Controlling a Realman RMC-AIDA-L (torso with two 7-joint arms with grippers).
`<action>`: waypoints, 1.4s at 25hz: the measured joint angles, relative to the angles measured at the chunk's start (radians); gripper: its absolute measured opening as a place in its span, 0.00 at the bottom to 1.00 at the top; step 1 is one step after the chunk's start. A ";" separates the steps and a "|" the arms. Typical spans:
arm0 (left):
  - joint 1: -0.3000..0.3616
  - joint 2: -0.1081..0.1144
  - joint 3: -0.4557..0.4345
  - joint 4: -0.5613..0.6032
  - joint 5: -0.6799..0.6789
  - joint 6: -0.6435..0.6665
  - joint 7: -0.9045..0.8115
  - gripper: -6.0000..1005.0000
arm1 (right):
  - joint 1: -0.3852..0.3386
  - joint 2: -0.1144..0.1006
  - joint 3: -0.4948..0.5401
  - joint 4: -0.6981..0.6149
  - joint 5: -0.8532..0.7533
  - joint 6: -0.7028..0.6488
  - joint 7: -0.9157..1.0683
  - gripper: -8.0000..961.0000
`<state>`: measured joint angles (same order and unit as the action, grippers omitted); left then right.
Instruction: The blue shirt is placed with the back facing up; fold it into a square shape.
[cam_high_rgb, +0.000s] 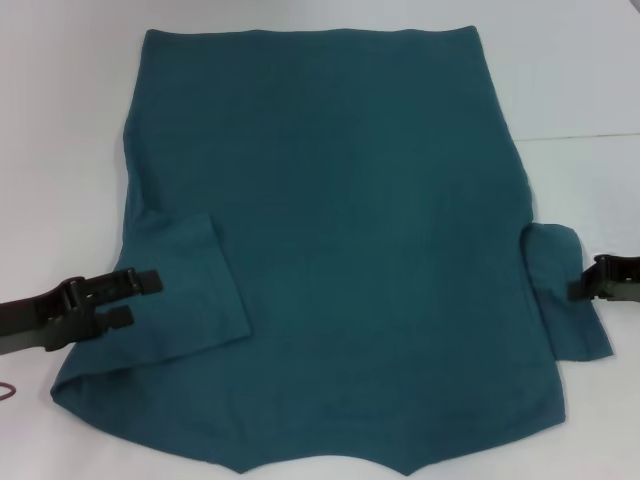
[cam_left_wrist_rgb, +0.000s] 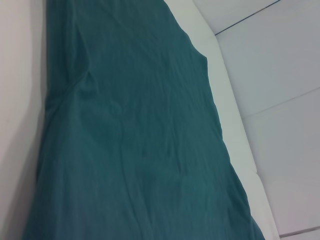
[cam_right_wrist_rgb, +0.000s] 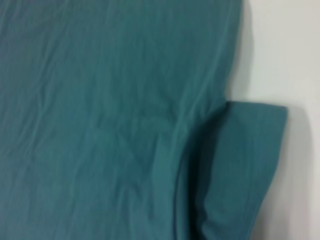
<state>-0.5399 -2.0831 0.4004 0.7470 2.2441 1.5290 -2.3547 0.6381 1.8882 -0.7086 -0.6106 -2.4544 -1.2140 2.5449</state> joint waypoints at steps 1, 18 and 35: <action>0.000 0.000 0.000 0.000 0.000 0.001 0.000 0.89 | -0.002 -0.002 0.000 -0.002 -0.002 0.002 0.000 0.05; 0.018 0.000 -0.017 0.001 0.000 0.005 0.001 0.89 | -0.006 -0.034 0.011 -0.052 -0.094 0.019 0.083 0.04; 0.018 0.000 -0.024 0.002 0.000 0.005 0.002 0.88 | 0.022 -0.062 0.009 -0.090 -0.133 -0.001 0.127 0.04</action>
<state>-0.5215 -2.0831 0.3760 0.7492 2.2442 1.5340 -2.3526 0.6596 1.8257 -0.6996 -0.7010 -2.5872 -1.2150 2.6723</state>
